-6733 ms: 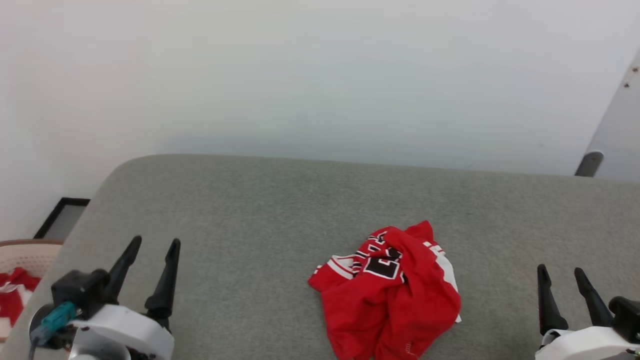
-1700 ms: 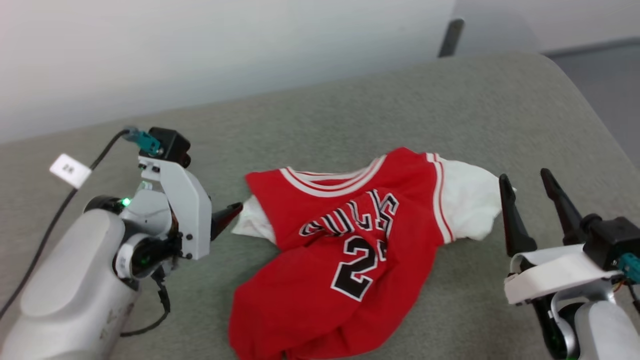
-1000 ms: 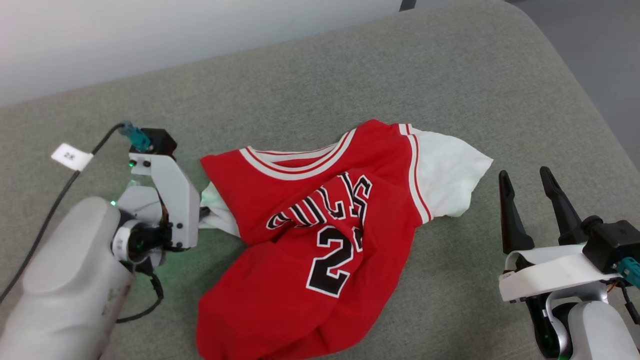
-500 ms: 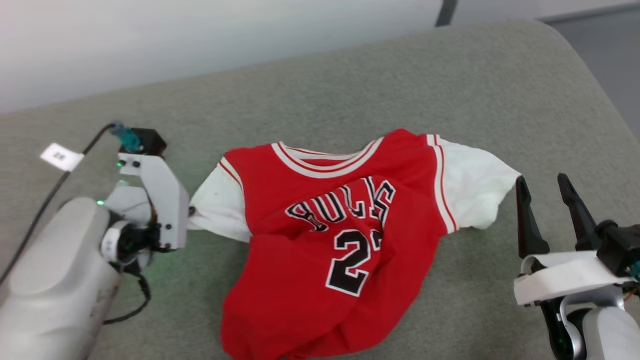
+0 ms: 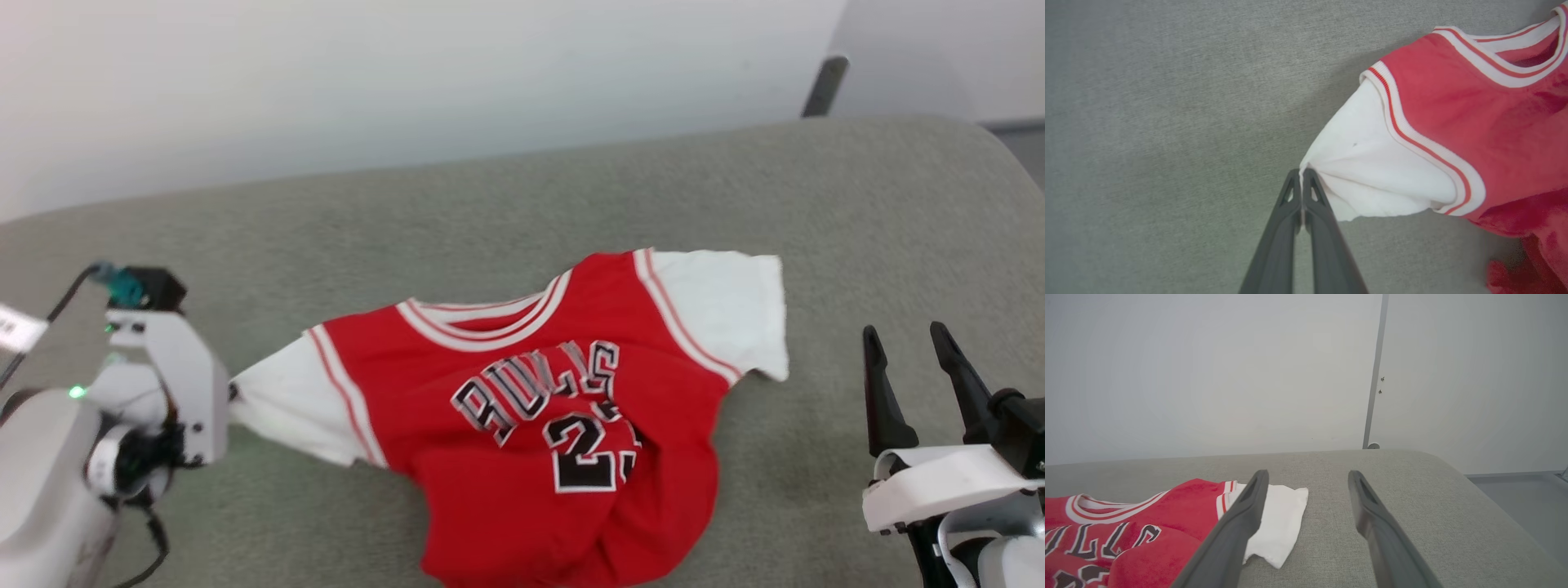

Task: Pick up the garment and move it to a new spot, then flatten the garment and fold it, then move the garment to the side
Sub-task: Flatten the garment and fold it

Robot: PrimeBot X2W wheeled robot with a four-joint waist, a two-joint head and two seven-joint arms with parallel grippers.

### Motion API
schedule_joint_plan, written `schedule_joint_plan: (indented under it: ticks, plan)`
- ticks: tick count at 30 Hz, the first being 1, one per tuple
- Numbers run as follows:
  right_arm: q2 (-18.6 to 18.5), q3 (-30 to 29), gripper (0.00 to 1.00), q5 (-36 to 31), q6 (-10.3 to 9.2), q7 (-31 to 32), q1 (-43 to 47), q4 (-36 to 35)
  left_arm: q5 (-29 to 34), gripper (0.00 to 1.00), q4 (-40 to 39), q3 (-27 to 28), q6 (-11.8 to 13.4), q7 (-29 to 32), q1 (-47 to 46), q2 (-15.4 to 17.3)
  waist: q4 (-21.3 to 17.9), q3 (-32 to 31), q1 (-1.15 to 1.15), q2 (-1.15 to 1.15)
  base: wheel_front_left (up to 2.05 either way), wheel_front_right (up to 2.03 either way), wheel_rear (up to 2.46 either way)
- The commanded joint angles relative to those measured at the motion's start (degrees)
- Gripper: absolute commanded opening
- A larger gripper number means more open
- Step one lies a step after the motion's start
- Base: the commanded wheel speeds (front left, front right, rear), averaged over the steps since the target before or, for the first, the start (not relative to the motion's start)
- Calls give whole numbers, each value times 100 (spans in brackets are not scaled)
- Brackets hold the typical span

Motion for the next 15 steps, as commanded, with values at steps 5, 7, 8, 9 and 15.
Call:
schedule_joint_plan:
  ticks: [5, 7, 8, 9, 15]
  plan:
    - [-61, -29, 100, 0, -6, 127, 183, -135, 7, 0, 59, 92, 31, -329, 427, 166, 361, -341, 0, 0, 0, 0, 0]
    - [-65, -19, 100, 10, -6, 169, 227, -170, -25, 0, 148, 98, -31, -470, 521, 134, 388, -364, 0, 0, 0, 0, 0]
    - [-64, -10, 100, 9, -6, 185, 238, -186, -50, 0, 207, 103, -58, -530, 561, 110, 393, -369, 0, 0, 0, 0, 0]
    - [-64, 0, 100, 12, -6, 201, 234, -205, -51, 0, 282, 101, -88, -588, 581, 83, 397, -370, 0, 0, 0, 0, 0]
    - [-109, 47, 100, 71, -6, 274, 162, -261, -54, 0, 793, 66, -270, -927, 465, -156, 387, -340, 0, 0, 0, 0, 0]
